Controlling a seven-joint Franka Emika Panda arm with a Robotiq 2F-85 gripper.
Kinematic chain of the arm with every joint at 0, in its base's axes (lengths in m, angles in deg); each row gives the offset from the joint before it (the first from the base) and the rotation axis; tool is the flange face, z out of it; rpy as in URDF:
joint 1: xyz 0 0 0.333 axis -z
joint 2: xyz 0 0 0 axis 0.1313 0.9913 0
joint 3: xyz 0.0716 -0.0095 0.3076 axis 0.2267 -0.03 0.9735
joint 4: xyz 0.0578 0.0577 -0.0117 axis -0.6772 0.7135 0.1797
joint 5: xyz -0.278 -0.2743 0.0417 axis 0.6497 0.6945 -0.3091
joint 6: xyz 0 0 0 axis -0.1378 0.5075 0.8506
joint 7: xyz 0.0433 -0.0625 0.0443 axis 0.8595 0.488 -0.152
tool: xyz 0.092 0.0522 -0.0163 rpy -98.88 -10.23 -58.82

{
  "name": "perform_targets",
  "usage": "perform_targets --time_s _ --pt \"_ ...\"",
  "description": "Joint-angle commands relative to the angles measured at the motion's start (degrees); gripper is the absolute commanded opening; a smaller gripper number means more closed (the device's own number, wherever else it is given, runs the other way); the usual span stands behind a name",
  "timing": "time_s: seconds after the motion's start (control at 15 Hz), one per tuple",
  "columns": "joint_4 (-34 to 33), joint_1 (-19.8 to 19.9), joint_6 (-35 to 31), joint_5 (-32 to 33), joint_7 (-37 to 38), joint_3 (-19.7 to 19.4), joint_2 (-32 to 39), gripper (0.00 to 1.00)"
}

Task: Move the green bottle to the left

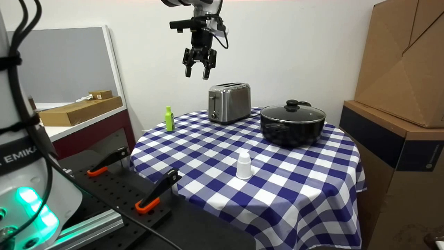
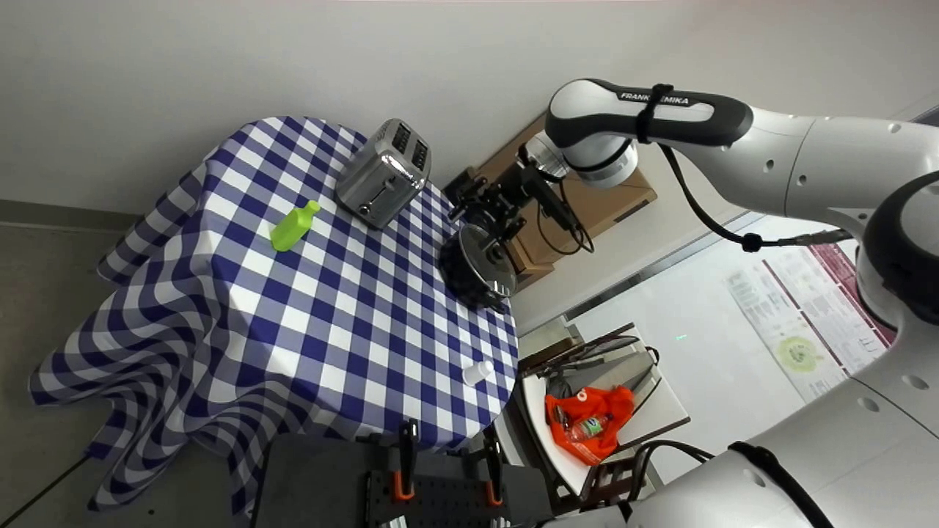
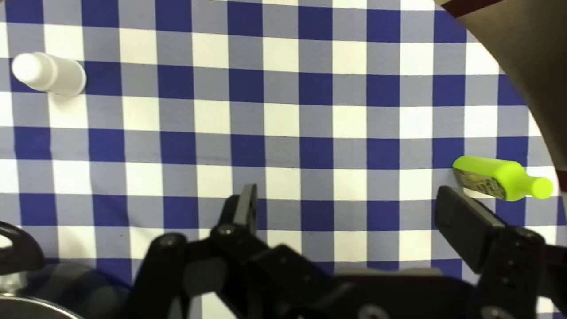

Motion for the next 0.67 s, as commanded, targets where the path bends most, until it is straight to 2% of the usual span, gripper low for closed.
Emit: perform_targets --time_s 0.0,0.13,0.4,0.47,0.6 --pt "10.1 2.2 -3.6 0.2 -2.1 -1.9 -8.6 1.00" --pt "12.0 3.0 -1.9 2.7 -4.4 -2.7 -10.5 1.00" --pt "14.4 4.0 -1.5 1.9 -7.5 -3.3 -13.7 1.00" --pt "12.1 3.8 -1.3 2.0 -5.7 -3.2 -10.7 1.00" --pt "12.9 3.9 -1.3 2.0 -6.2 -3.2 -11.9 1.00"
